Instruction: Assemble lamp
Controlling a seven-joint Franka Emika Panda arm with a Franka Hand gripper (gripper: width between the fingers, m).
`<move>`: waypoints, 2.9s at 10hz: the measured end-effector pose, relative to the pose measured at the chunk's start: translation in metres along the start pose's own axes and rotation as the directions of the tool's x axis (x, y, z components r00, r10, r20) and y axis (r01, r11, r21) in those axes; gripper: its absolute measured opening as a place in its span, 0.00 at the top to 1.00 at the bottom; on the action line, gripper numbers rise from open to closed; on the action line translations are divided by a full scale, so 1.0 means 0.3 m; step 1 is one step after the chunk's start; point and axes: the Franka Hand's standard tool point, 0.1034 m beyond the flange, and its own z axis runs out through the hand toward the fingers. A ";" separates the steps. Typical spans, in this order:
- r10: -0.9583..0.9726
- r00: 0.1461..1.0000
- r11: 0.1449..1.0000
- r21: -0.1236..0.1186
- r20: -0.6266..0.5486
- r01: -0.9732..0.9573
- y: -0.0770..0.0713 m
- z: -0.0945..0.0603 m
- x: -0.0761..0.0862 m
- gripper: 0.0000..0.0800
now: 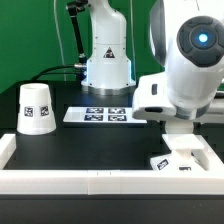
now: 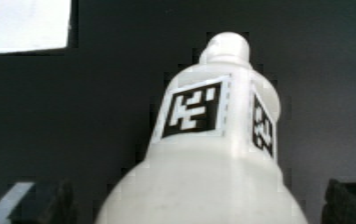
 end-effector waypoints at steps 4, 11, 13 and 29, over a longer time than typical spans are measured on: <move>0.003 1.000 1.000 -0.002 0.005 -0.003 0.003 0.029 0.014 0.13; -0.028 1.000 1.000 -0.002 0.004 0.028 0.011 0.015 0.014 0.28; -0.096 0.995 0.995 0.021 -0.027 0.097 0.037 -0.092 -0.012 0.28; -0.201 0.626 0.973 -0.078 -0.753 0.218 0.226 -0.499 -0.001 0.28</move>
Offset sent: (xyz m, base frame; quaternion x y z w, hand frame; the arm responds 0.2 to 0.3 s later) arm 0.0015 0.0012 -0.0076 -0.0061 0.0019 0.0065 1.0000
